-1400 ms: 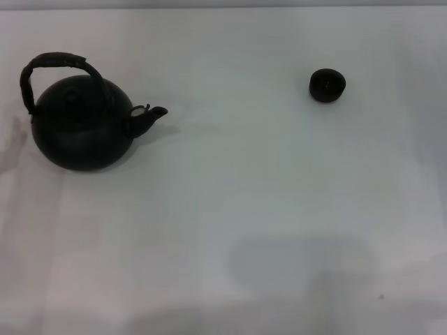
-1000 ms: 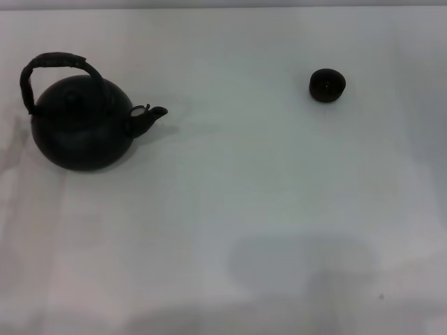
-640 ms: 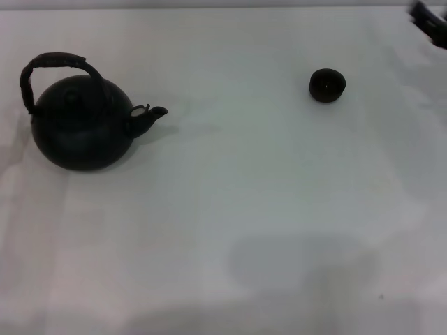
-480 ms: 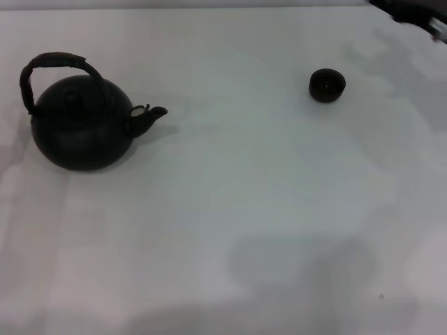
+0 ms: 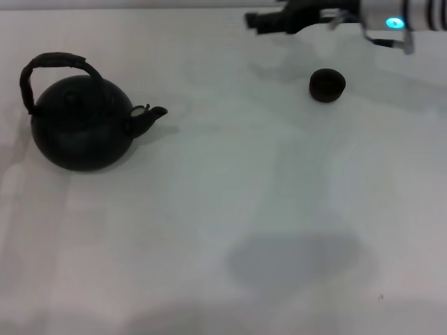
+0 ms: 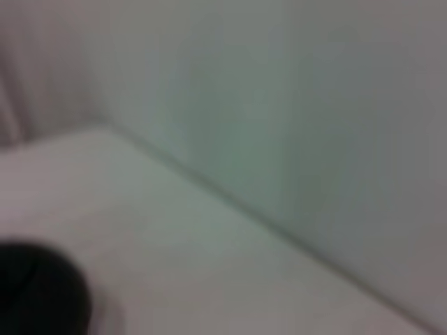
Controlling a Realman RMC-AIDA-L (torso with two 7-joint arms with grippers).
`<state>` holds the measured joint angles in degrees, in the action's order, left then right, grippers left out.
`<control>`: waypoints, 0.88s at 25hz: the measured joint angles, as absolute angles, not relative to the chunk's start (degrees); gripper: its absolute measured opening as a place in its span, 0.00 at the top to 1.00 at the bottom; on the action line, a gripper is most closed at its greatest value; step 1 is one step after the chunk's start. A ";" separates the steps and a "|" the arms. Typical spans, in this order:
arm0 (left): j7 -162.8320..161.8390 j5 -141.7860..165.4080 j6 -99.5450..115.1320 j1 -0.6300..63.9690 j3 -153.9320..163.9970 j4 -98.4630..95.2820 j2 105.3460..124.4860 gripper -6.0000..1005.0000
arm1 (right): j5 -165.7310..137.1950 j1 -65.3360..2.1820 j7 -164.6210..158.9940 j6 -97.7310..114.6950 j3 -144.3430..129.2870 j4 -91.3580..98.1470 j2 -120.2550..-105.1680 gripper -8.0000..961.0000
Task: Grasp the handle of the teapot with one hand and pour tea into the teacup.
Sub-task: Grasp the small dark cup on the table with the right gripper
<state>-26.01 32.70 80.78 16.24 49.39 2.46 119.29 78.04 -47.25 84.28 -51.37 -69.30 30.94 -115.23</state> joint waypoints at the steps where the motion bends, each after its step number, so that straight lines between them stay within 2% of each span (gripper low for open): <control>1: -26.01 32.69 80.78 16.26 49.39 2.46 119.31 0.17 | 75.41 -48.31 82.76 -51.25 -70.07 30.93 -115.46 0.10; 8: -26.02 32.69 80.77 16.26 49.39 2.46 119.36 0.17 | 59.99 -53.56 62.27 -42.37 -86.09 32.83 -115.58 0.12; 13: -26.01 32.69 80.78 16.26 49.39 2.47 119.36 0.17 | 48.47 -53.84 51.33 -39.42 -92.11 35.61 -116.03 0.13; 22: -26.01 32.70 80.77 16.31 49.40 3.24 119.44 0.17 | 40.46 -53.21 43.55 -42.31 -92.47 34.64 -115.53 0.14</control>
